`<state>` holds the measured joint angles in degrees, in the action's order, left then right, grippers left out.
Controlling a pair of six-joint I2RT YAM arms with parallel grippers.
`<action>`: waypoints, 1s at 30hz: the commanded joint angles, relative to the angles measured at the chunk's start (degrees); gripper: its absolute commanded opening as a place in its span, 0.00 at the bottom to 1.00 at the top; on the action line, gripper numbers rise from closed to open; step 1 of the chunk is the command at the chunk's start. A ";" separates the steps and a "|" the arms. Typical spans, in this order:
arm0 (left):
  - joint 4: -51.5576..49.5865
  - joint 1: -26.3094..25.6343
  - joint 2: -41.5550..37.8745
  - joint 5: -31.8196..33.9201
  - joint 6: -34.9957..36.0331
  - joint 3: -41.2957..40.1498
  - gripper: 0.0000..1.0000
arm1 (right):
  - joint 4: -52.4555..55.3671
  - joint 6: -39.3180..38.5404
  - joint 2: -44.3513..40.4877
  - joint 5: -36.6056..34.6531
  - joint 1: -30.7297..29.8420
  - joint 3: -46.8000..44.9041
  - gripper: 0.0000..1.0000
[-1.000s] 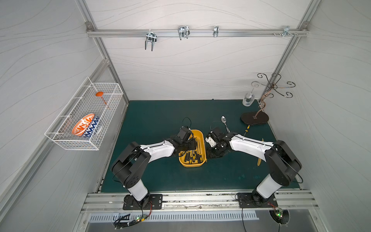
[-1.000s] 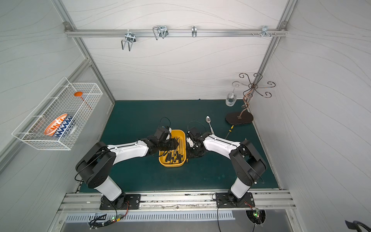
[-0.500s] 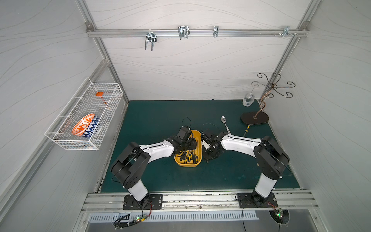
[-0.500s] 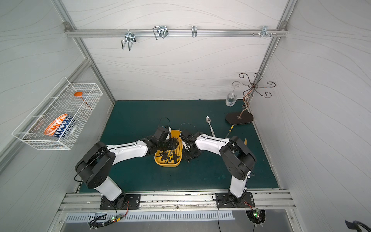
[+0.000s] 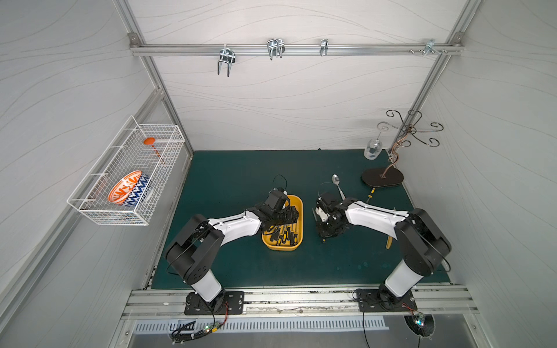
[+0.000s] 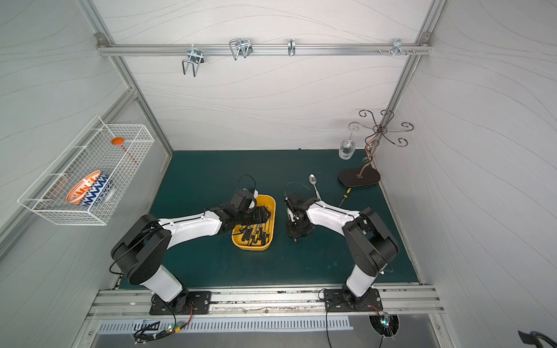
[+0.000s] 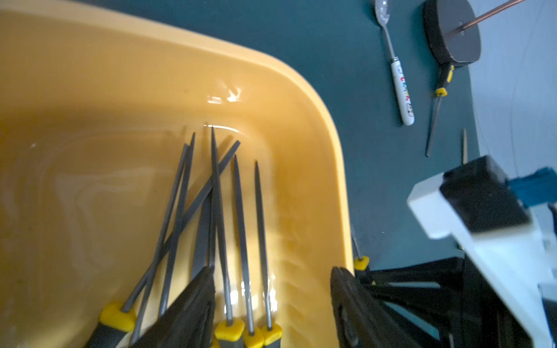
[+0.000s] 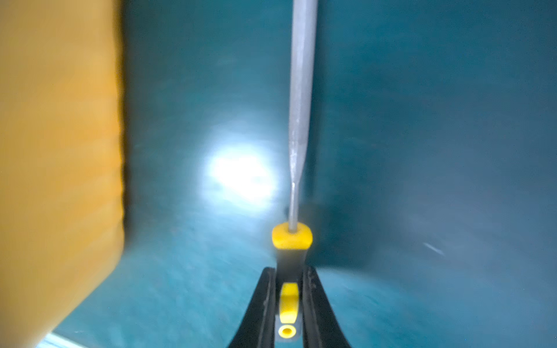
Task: Put the file tool into the storage box
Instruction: Pick up the file tool from the center of the board, then place the file tool in the storage box.
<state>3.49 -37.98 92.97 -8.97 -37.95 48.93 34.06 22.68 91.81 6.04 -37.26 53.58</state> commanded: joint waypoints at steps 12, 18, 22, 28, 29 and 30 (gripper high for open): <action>11.80 0.04 -0.74 -9.31 -2.03 0.56 0.69 | -7.22 -0.90 -9.74 14.69 -1.67 0.54 0.02; 12.07 0.08 -0.84 -9.57 -2.04 0.38 0.70 | -6.42 -2.76 -7.55 13.69 -5.68 3.64 0.03; 12.00 0.04 -0.69 -9.57 -2.17 0.12 0.65 | -6.05 -3.08 -7.46 12.86 -7.20 5.10 0.03; 11.66 0.09 -0.43 -9.95 -2.48 -0.06 0.00 | -5.53 -2.65 -7.92 11.43 -7.30 5.13 0.05; 11.57 0.09 -0.57 -9.84 -2.47 -0.13 0.00 | -5.55 -2.64 -7.96 11.29 -7.24 5.07 0.06; 11.38 0.07 -0.59 -9.56 -2.43 -0.10 0.00 | -5.62 -2.63 -8.03 11.21 -7.30 5.05 0.06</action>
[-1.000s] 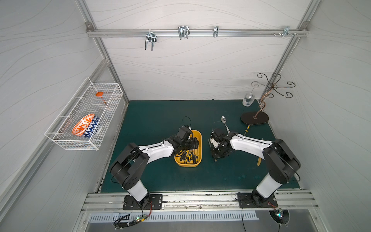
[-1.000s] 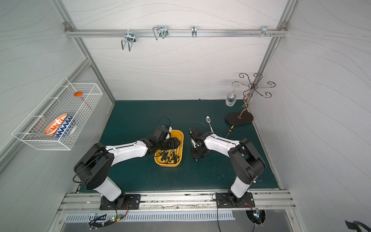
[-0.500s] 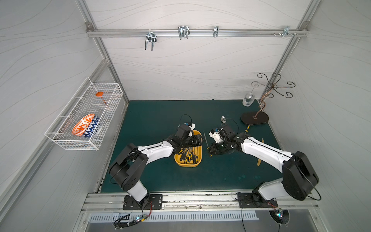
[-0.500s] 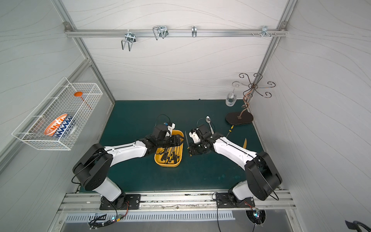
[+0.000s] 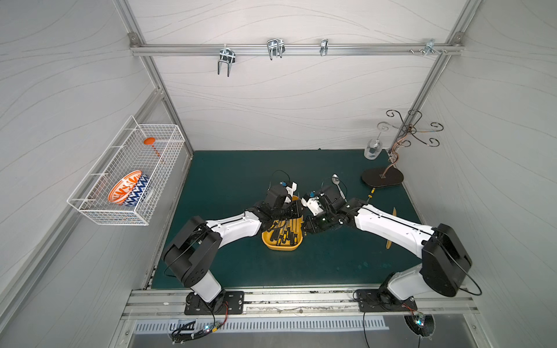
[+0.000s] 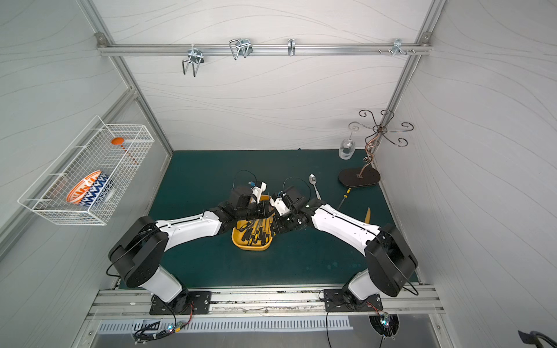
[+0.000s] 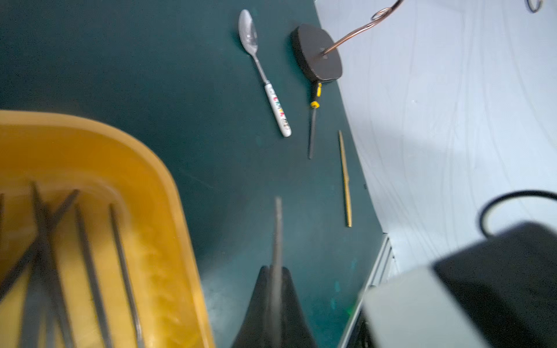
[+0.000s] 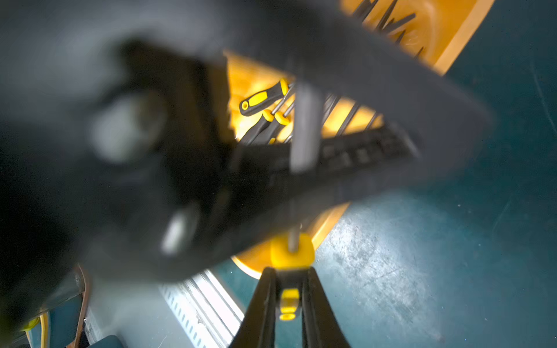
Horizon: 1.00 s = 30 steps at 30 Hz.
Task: Put the file tool into the storage box
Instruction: Place the file tool in the storage box.
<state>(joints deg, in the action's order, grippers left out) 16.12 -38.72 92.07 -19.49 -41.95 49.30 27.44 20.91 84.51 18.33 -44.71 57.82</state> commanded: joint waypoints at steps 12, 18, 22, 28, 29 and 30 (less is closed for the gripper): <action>-3.52 1.63 -2.44 6.33 2.36 -1.92 0.00 | 1.27 -0.35 -0.77 -2.48 0.25 0.55 0.36; -10.43 1.65 0.05 9.90 5.15 0.15 0.00 | 1.64 0.37 -0.58 -5.68 0.61 -0.23 0.38; -11.18 1.32 1.80 9.82 5.49 -0.16 0.27 | 3.41 2.53 -0.27 -8.83 5.12 -1.15 0.39; -11.15 0.68 1.72 10.01 5.74 0.61 0.52 | 5.73 6.17 -1.15 -13.73 18.24 -2.21 0.40; -11.11 0.72 1.70 10.03 5.67 0.61 0.53 | 6.06 6.54 -1.13 -15.01 20.10 -2.09 0.40; -11.11 0.62 1.56 10.00 5.66 0.54 0.54 | 6.43 6.96 -1.17 -16.80 22.12 -1.95 0.40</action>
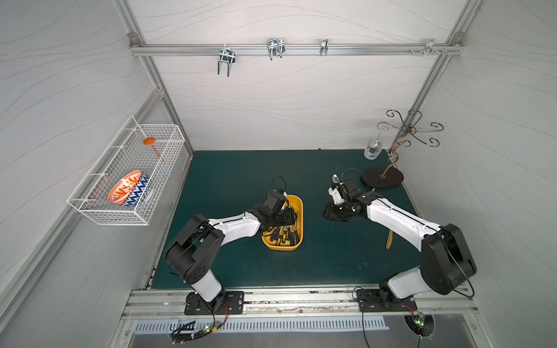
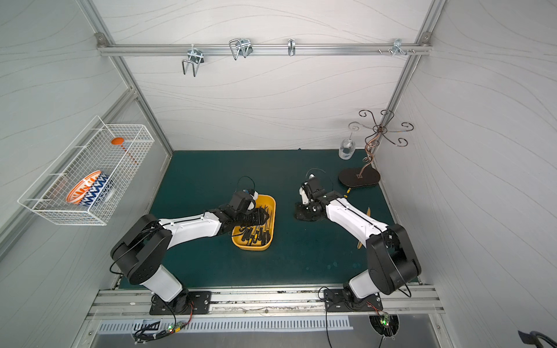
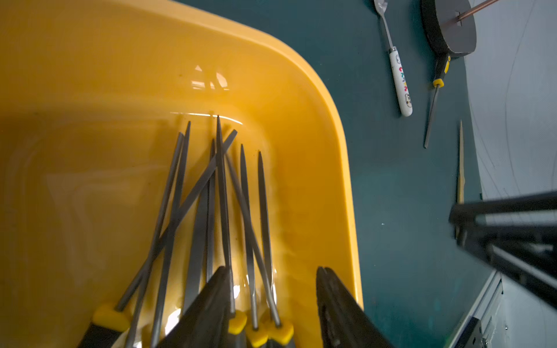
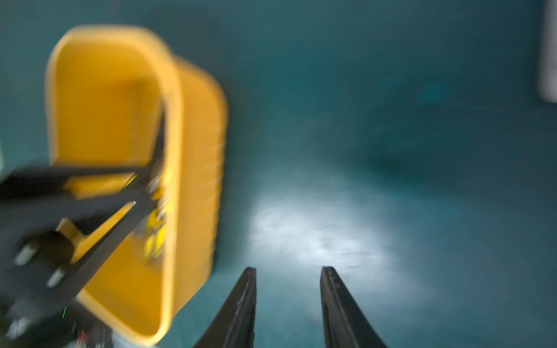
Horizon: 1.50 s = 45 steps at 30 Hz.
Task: Put the file tool into the storage box
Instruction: Place the file tool in the storage box, then move the file tool to the center of the board.
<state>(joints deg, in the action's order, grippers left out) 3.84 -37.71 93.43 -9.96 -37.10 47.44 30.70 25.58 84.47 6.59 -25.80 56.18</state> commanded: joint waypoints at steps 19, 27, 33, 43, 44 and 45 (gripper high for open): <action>-0.11 -0.69 -3.04 -0.64 3.64 0.81 0.58 | 0.51 7.46 21.44 -10.39 23.44 13.17 0.38; -2.17 -0.53 -5.05 1.23 5.50 0.37 0.59 | 5.34 4.01 29.61 -20.84 23.92 22.85 0.38; -2.64 -0.11 -6.24 2.37 5.94 -0.13 0.59 | 7.44 4.10 32.14 -20.49 24.68 25.61 0.39; -2.45 0.26 -6.39 2.17 5.63 0.03 0.59 | 10.00 5.33 34.29 -13.57 25.80 24.90 0.32; -2.51 0.28 -6.46 2.22 5.64 -0.05 0.59 | 9.86 5.58 33.90 -13.11 25.80 24.08 0.30; -2.40 0.28 -6.61 2.37 5.64 -0.13 0.59 | 9.62 5.79 33.60 -12.58 25.80 23.17 0.26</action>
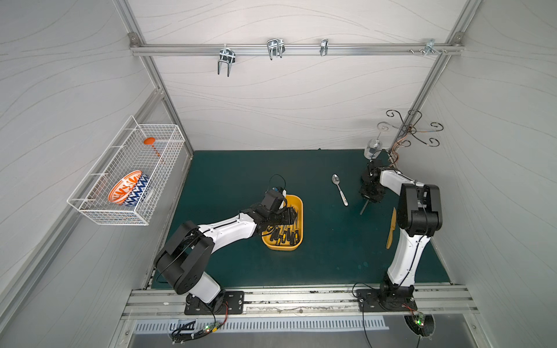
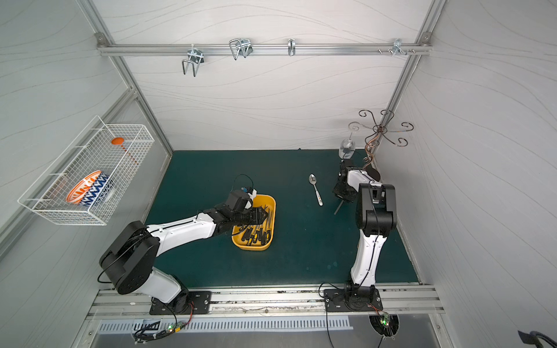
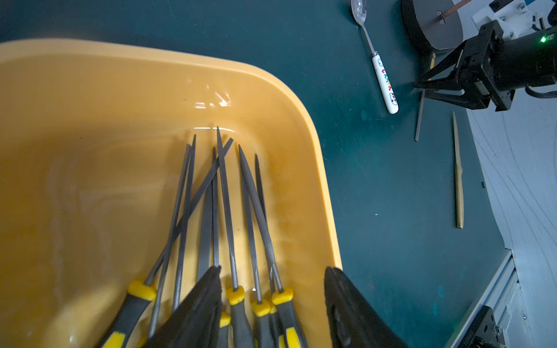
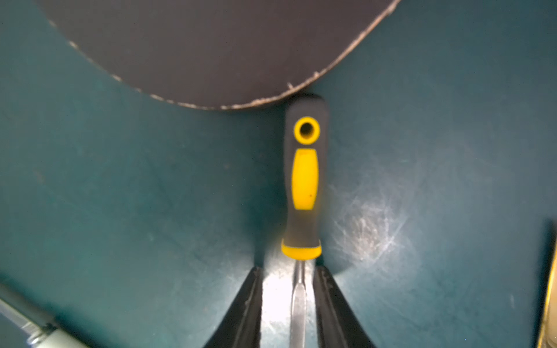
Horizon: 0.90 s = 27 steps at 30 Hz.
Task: Put the file tool into the storage box
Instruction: Move the file tool to the center of the board.
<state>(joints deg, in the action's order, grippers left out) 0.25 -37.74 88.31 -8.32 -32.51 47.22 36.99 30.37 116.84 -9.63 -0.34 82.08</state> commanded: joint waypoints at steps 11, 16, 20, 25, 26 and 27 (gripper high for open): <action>3.34 0.34 -1.13 -0.10 -1.27 -0.64 0.59 | 0.80 2.89 -8.28 8.47 -6.05 -14.18 0.13; 5.15 0.21 -1.20 -0.73 -3.02 -1.39 0.59 | -1.12 5.38 -16.73 13.94 -9.79 -22.93 0.13; 6.12 -0.04 -2.63 -0.04 -4.00 -3.08 0.59 | -4.59 10.75 -24.84 18.89 -10.84 -33.43 0.13; 6.34 -0.55 -4.00 1.25 -4.40 -4.30 0.59 | -7.96 16.32 -31.06 23.93 -12.28 -39.58 0.17; 6.34 -0.73 -3.97 1.39 -4.53 -4.25 0.59 | -7.62 15.80 -31.33 24.12 -13.11 -38.87 0.21; 6.34 -0.77 -3.87 1.37 -4.56 -4.24 0.59 | -6.78 14.76 -31.35 24.30 -13.86 -37.62 0.26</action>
<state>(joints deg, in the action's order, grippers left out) 3.64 -37.98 85.67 -7.92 -36.53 42.65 30.48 43.33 86.26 11.27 -12.40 43.55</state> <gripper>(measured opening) 0.590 0.228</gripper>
